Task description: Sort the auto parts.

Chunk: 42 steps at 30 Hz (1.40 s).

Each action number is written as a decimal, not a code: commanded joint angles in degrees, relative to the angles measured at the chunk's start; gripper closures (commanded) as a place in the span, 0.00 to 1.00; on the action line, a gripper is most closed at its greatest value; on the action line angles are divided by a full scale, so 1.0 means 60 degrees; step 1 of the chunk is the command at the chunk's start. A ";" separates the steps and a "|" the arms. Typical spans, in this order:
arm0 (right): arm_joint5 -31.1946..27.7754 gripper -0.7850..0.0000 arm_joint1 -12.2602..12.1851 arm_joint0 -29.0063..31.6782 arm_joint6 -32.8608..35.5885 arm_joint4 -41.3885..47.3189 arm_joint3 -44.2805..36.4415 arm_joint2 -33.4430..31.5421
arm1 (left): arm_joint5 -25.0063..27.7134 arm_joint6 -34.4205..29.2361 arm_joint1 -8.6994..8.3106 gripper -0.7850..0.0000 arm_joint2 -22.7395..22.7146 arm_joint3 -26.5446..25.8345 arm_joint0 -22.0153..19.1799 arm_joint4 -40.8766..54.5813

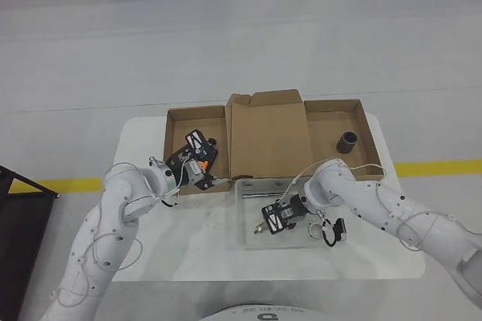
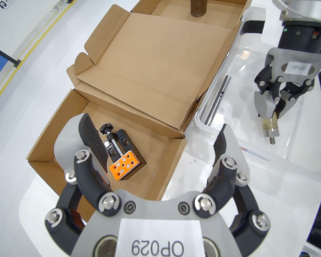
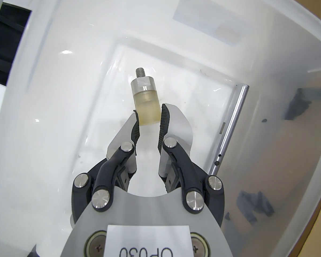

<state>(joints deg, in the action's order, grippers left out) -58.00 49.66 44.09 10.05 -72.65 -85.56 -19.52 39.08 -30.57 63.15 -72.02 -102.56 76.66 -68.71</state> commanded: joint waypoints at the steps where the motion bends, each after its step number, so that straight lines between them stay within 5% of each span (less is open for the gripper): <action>1: 0.0000 1.00 -0.0111 0.0064 -0.0270 -0.0090 0.0033 -0.0162 | 0.0000 0.0000 0.0000 0.00 0.0000 0.0000 0.0000 0.0000; 9: 0.0000 1.00 -0.0780 0.0575 -0.2495 -0.0775 0.0116 -0.1009 | 0.0000 0.0000 0.0000 0.00 0.0000 0.0000 0.0000 0.0000; 18: 0.0011 1.00 -0.1654 0.1000 -0.7794 -0.2539 0.1069 -0.1749 | 0.0000 0.0000 0.0000 0.00 0.0000 0.0000 0.0000 0.0000; 25: 0.1823 1.00 -0.2310 0.1834 -1.1215 -0.2506 0.2360 -0.2570 | 0.0000 0.0000 0.0000 0.00 0.0000 0.0000 0.0000 0.0000; 34: 0.1820 1.00 -0.2476 0.1964 -1.1211 0.0886 0.4070 -0.2709 | 0.0000 0.0000 0.0000 0.00 0.0000 0.0000 0.0000 0.0000; 42: 0.0633 1.00 -0.1860 0.1500 -0.9998 0.2575 0.6067 -0.2605 | 0.0000 0.0000 0.0000 0.00 0.0000 0.0000 0.0000 0.0000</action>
<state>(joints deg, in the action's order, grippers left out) -53.62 38.01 53.41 -50.70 -57.65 -50.87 -35.35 39.08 -30.57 63.15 -72.02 -102.56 76.66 -68.71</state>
